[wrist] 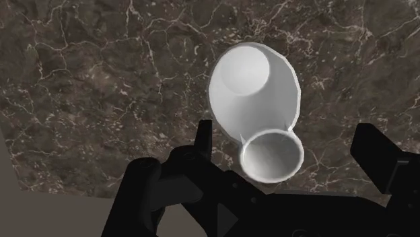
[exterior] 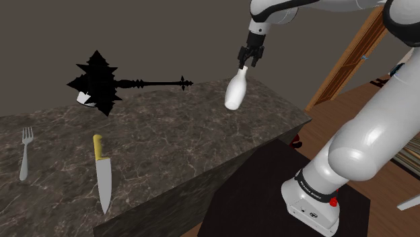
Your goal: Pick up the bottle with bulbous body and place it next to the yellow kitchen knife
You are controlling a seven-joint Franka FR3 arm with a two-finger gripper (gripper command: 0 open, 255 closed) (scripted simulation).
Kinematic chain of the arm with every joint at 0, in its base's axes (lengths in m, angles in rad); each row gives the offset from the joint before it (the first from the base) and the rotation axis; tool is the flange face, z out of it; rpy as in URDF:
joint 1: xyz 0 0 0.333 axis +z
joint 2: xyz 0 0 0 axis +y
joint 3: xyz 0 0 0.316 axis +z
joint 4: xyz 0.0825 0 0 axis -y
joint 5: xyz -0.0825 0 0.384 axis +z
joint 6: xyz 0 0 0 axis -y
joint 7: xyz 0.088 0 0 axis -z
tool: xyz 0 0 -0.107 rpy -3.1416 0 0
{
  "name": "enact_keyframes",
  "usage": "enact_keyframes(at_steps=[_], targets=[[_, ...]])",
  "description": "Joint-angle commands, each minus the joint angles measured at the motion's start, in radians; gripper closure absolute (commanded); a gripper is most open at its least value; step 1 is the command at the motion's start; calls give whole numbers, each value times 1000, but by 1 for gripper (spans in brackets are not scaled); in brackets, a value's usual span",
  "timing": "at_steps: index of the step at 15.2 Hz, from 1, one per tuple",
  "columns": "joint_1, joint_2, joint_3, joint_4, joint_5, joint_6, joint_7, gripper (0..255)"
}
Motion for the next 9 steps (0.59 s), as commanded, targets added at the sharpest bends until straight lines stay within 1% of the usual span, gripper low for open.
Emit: enact_keyframes(at_steps=[1, 6, 9], targets=[[-3, 19, -3, -5, 6, 23, -9, 0], [-4, 39, -3, -58, 14, 95, -14, 0], [-4, 39, -3, -58, 14, 95, -14, 0]])
